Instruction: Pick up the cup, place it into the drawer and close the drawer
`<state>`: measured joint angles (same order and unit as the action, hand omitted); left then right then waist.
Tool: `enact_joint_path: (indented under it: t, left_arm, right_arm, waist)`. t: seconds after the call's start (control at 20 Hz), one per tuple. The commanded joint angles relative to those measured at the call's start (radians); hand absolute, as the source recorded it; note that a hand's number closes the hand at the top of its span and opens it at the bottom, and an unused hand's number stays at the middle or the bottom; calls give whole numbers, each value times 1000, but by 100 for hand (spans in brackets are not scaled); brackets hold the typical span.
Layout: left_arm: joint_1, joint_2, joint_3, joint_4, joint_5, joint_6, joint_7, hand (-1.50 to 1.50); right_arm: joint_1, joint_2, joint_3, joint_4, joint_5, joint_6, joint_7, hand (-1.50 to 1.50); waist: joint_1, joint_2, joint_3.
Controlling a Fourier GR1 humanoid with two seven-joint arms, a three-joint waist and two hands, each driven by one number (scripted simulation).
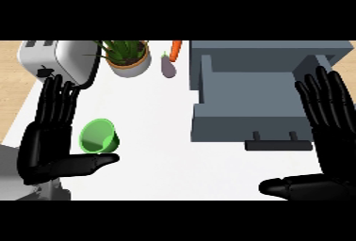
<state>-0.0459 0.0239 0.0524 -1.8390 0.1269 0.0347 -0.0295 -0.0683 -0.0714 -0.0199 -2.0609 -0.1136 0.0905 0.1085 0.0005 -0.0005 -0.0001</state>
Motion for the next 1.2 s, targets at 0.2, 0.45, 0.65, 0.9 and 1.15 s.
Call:
enact_joint_path:
  t: [0.2,0.45,0.65,0.9,1.15]
  left_arm:
    - [101,43,54,18,42,-53,-17,-150]
    - [65,40,76,115,5,-16,-62,-150]
    - [20,20,84,291,-15,-9,-174,-150]
    - [53,47,125,442,9,-87,-318,-150]
    - [84,72,142,461,29,-125,-343,-150]
  right_arm:
    - [77,14,9,-15,9,19,-45,-150]
    - [7,-3,0,-1,14,11,6,-150]
    - [-68,2,-3,44,23,-13,24,-150]
    - [-125,-19,-17,2,-19,-13,114,-150]
    - [18,0,-17,-30,-19,23,16,-150]
  waist:
    - [1,0,0]
    - [0,0,0]
    - [0,1,0]
    - [0,1,-1]
    - [-1,0,0]
